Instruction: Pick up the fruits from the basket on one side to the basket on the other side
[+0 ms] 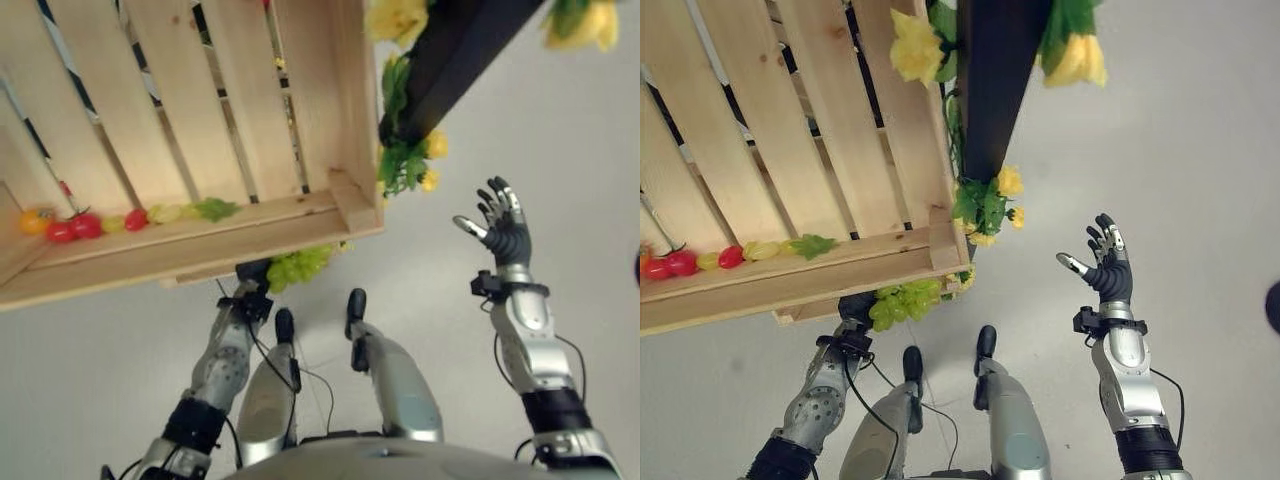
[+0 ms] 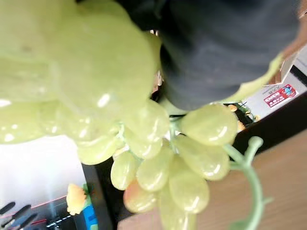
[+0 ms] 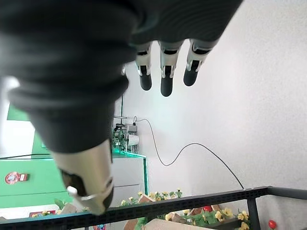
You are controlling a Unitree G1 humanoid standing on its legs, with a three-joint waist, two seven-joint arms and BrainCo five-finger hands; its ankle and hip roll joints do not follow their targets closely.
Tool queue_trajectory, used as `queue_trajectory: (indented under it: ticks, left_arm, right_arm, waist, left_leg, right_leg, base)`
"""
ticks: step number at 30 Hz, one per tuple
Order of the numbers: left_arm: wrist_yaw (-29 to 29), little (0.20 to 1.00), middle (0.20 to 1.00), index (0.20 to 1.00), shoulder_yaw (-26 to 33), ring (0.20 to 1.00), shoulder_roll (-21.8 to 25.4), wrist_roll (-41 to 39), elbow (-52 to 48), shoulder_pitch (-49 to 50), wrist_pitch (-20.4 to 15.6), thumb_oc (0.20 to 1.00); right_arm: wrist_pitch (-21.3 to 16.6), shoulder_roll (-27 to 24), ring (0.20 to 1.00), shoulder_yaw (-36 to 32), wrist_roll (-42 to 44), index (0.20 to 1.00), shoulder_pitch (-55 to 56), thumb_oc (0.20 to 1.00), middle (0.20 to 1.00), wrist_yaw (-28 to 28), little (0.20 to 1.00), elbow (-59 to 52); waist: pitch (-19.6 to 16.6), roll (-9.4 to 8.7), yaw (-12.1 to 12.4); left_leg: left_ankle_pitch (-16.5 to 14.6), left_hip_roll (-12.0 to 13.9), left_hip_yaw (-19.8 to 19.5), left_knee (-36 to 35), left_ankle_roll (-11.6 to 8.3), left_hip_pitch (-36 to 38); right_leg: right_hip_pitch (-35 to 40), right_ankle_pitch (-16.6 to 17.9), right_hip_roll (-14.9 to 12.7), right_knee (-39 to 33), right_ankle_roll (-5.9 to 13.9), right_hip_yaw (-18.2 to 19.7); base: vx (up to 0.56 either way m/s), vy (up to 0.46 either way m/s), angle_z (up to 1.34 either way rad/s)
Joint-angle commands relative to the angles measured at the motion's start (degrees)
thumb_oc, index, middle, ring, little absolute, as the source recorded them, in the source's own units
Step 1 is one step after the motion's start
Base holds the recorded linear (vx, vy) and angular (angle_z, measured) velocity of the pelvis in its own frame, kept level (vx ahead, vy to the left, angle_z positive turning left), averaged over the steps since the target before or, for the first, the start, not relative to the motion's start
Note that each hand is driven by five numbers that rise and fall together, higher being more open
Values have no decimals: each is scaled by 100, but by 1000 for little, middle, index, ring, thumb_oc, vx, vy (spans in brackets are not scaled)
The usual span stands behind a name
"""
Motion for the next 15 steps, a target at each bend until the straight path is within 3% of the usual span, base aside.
queue_trajectory:
  ticks: [1, 8, 15]
  left_arm:
    - [-296, 200, 200, 200, 229, 200, 75, -207, -788, 149, -52, 200]
    - [-171, 200, 200, 200, 561, 200, -98, -328, -630, 222, -160, 200]
    - [156, 200, 200, 200, 989, 200, -280, -225, -353, -201, -528, 200]
  right_arm:
    - [-353, -110, 1000, -321, -138, 1000, -59, 1000, 1000, -56, 1000, -408]
    - [-391, -81, 1000, -438, -68, 1000, 15, 1000, 1000, -74, 1000, -425]
    - [-402, -21, 1000, -408, 36, 1000, 25, 1000, 1000, -69, 1000, -433]
  waist:
    - [-179, -57, 42]
    - [-96, -102, 143]
    - [-65, -185, 167]
  left_leg:
    - [113, -124, -173, -264, 132, 18]
    - [105, -161, -286, -152, 126, -74]
    - [48, -140, -291, 10, 89, -196]
  right_leg:
    - [175, -339, -409, 495, 1035, 87]
    - [225, -344, -486, 523, 1048, -105]
    - [212, -373, -480, 510, 1027, -175]
  base:
    - [-3, -1, 16]
    - [13, -8, 12]
    - [25, -1, 9]
